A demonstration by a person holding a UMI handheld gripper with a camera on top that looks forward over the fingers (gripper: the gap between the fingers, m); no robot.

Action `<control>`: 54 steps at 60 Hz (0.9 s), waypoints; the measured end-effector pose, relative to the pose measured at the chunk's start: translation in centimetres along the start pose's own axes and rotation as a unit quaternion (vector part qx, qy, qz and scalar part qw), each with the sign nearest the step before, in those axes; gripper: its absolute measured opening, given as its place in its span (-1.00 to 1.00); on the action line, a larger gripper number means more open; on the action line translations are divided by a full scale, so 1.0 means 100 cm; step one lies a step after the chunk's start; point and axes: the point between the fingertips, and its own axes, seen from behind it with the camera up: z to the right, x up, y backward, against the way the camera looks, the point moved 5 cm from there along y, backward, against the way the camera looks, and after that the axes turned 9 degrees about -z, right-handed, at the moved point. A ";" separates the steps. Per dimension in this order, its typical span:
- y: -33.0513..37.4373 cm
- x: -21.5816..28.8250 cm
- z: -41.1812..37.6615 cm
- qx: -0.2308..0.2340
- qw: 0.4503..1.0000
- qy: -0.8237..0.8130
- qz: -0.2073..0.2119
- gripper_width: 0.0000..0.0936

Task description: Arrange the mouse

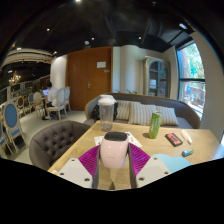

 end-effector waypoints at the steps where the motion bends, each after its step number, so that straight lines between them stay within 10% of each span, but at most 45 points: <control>1: 0.007 0.006 0.010 -0.009 1.000 0.001 0.009 -0.07; 15: 0.041 -0.017 0.156 -0.099 0.995 -0.008 -0.020 -0.08; 24: 0.017 -0.094 0.205 -0.100 0.989 -0.035 -0.106 -0.08; 41: -0.011 -0.138 0.217 -0.068 0.985 -0.074 -0.138 -0.08; 54: -0.005 -0.137 0.214 -0.054 0.982 -0.100 -0.150 0.35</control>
